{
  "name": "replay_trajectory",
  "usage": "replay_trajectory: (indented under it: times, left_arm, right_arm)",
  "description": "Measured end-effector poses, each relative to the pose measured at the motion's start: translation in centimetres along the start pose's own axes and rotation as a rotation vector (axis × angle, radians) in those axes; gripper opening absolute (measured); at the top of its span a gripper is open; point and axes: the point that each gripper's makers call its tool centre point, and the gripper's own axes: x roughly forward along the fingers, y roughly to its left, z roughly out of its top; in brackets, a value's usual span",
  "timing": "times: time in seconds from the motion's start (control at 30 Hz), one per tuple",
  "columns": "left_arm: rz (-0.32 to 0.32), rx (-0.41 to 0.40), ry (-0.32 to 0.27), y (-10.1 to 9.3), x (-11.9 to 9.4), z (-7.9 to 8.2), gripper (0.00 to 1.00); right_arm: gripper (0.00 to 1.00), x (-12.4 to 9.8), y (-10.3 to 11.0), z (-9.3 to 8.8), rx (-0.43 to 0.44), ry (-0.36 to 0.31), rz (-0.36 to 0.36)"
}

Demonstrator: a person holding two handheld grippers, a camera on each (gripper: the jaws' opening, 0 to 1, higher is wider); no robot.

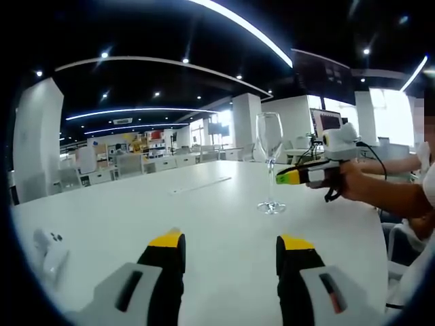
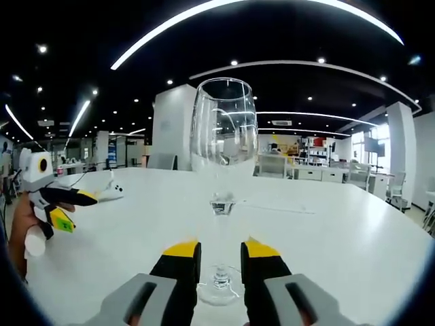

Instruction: Stand the stemmed glass upright on the table place it in front of you

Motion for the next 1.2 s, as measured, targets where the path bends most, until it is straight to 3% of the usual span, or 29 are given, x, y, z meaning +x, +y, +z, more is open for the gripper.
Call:
replay_trajectory:
  times: [1.2]
  left_arm:
    - [0.001,-0.004,-0.007,0.0,-0.1,0.1,0.54]
  right_arm:
    - [0.27,1.3,0.1,-0.4,-0.007,0.030,0.002]
